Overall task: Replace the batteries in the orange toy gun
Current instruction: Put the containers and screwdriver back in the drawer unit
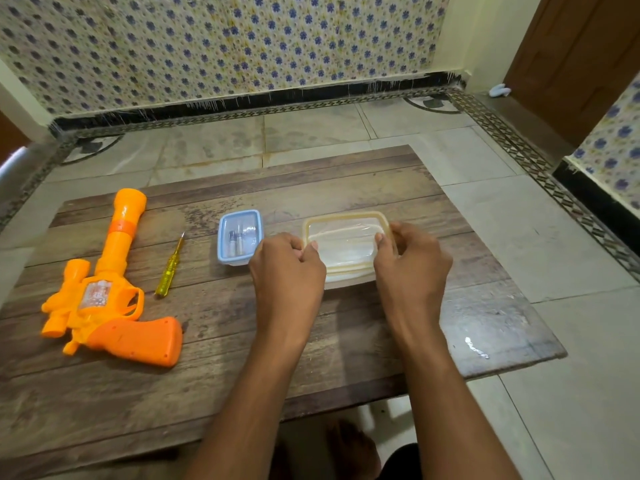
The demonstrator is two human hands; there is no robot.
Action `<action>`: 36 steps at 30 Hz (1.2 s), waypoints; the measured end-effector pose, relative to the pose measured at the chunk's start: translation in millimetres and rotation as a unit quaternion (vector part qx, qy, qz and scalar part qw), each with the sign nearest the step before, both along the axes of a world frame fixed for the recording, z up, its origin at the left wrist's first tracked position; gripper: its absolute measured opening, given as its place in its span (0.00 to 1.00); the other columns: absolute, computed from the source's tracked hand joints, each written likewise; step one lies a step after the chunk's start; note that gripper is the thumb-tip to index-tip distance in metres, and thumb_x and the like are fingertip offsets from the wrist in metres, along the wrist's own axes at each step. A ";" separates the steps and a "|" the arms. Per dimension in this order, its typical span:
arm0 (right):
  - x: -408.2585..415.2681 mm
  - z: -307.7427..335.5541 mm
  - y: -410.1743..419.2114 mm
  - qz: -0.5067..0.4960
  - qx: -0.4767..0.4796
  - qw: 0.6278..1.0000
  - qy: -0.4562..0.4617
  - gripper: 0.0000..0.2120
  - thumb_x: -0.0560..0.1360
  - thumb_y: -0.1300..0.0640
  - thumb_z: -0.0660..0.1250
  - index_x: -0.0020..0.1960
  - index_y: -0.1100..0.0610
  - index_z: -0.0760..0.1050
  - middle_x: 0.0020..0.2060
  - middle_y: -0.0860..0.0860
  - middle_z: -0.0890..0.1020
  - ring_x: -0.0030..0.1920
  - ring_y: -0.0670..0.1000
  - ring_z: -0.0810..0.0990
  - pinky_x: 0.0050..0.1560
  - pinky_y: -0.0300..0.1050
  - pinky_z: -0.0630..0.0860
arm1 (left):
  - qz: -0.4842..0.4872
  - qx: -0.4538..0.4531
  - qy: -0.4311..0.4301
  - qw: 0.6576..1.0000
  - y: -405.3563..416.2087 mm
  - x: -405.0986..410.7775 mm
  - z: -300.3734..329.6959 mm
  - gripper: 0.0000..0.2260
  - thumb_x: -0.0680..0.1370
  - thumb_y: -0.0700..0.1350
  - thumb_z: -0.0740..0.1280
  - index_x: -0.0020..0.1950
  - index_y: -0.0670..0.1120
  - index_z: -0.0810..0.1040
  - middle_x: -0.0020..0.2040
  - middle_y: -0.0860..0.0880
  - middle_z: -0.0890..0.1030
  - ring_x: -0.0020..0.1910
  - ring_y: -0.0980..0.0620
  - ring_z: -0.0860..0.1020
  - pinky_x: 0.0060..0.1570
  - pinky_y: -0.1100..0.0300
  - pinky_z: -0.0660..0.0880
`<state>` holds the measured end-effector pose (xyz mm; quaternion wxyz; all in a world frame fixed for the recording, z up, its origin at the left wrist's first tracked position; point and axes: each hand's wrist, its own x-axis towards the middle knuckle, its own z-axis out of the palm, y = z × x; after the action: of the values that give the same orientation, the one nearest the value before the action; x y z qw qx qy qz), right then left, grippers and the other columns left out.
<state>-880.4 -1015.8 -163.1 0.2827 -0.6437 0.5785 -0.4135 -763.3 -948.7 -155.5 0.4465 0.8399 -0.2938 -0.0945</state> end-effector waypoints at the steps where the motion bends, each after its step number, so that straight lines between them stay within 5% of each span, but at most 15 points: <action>1: -0.8 -0.6 -0.4 0.006 0.004 1.000 -0.005 0.11 0.80 0.56 0.68 0.60 0.55 0.84 0.48 0.50 0.88 0.43 0.44 0.80 0.41 0.29 0.70 | -0.001 0.005 0.002 1.000 0.1 0.2 -0.4 0.09 0.80 0.47 0.71 0.42 0.44 0.81 0.39 0.49 0.83 0.43 0.50 0.81 0.38 0.62 0.68; 6: -3.8 -0.8 -1.1 0.035 0.019 0.999 -0.020 0.12 0.80 0.58 0.69 0.62 0.57 0.84 0.50 0.51 0.87 0.46 0.45 0.80 0.50 0.36 0.75 | -0.011 0.005 0.051 0.999 0.9 6.3 -1.5 0.05 0.80 0.44 0.72 0.53 0.44 0.83 0.47 0.49 0.84 0.49 0.51 0.82 0.46 0.62 0.72; 12: -3.7 -2.7 -2.4 0.054 0.023 0.998 -0.013 0.13 0.81 0.59 0.68 0.64 0.55 0.83 0.47 0.46 0.85 0.43 0.39 0.79 0.39 0.18 0.67 | -0.052 0.001 0.076 0.996 -0.1 8.8 -6.8 0.19 0.82 0.40 0.69 0.74 0.48 0.77 0.36 0.54 0.74 0.35 0.58 0.74 0.33 0.71 0.67; 15: -3.6 -4.8 -3.6 0.059 0.031 0.998 -0.018 0.14 0.81 0.59 0.68 0.66 0.55 0.82 0.53 0.47 0.87 0.45 0.38 0.79 0.41 0.16 0.67 | -0.076 0.028 0.050 0.995 0.5 11.6 -5.9 0.18 0.83 0.41 0.69 0.73 0.45 0.77 0.51 0.52 0.83 0.43 0.58 0.78 0.43 0.74 0.71; 17: -2.9 -6.2 -6.1 0.060 0.045 0.997 -0.023 0.15 0.82 0.59 0.67 0.67 0.55 0.81 0.58 0.49 0.86 0.52 0.42 0.81 0.46 0.17 0.66 | -0.092 0.051 0.033 0.994 0.1 13.5 -7.3 0.15 0.83 0.42 0.69 0.68 0.39 0.81 0.69 0.51 0.81 0.57 0.53 0.81 0.57 0.62 0.74; 19: -2.9 -7.0 -8.2 0.067 0.060 0.996 -0.029 0.16 0.82 0.59 0.66 0.69 0.56 0.79 0.62 0.51 0.85 0.58 0.46 0.82 0.53 0.25 0.70 | -0.106 0.063 0.042 0.991 -0.9 16.1 -10.5 0.12 0.82 0.43 0.70 0.60 0.35 0.82 0.74 0.50 0.76 0.65 0.49 0.80 0.66 0.53 0.75; 22: -4.3 -8.6 -9.9 0.085 0.069 0.994 -0.029 0.18 0.82 0.58 0.66 0.71 0.56 0.78 0.65 0.52 0.82 0.64 0.49 0.80 0.59 0.34 0.71 | -0.144 0.063 0.102 0.982 0.2 22.1 -6.1 0.12 0.78 0.46 0.75 0.53 0.38 0.82 0.77 0.55 0.72 0.70 0.52 0.76 0.69 0.46 0.74; 27: -11.2 -9.0 -14.2 0.101 0.090 0.989 -0.052 0.18 0.81 0.55 0.70 0.70 0.55 0.79 0.66 0.50 0.82 0.65 0.47 0.80 0.66 0.42 0.75 | -0.192 0.079 0.109 0.972 3.3 26.9 -0.3 0.28 0.75 0.47 0.78 0.72 0.39 0.76 0.79 0.56 0.67 0.75 0.52 0.71 0.75 0.51 0.68; 30: -15.3 -7.2 -16.4 0.108 0.117 0.985 -0.069 0.20 0.79 0.55 0.73 0.70 0.55 0.79 0.66 0.49 0.82 0.63 0.47 0.80 0.67 0.48 0.78 | -0.177 0.102 0.084 0.975 2.3 24.9 -0.5 0.30 0.74 0.48 0.79 0.73 0.40 0.74 0.77 0.54 0.72 0.68 0.50 0.76 0.66 0.56 0.72; 32: -16.4 -8.0 -17.7 0.107 0.120 0.985 -0.063 0.21 0.78 0.56 0.74 0.70 0.55 0.78 0.65 0.49 0.82 0.62 0.46 0.80 0.65 0.47 0.78 | -0.173 0.125 0.053 0.975 2.4 22.1 1.6 0.31 0.75 0.49 0.78 0.75 0.42 0.72 0.72 0.50 0.75 0.62 0.50 0.77 0.60 0.57 0.72; 36: -16.1 -7.3 -19.7 0.107 0.117 0.986 -0.047 0.21 0.77 0.57 0.74 0.69 0.56 0.79 0.64 0.49 0.83 0.59 0.42 0.79 0.59 0.37 0.74 | -0.188 0.152 0.027 0.970 2.9 19.3 5.3 0.30 0.78 0.50 0.75 0.76 0.42 0.70 0.67 0.46 0.76 0.65 0.46 0.75 0.65 0.52 0.72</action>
<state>-896.5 -1035.5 -170.4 0.4257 -0.6441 0.5367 -0.3403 -744.0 -945.8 -150.2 0.2954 0.8248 -0.4164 -0.2429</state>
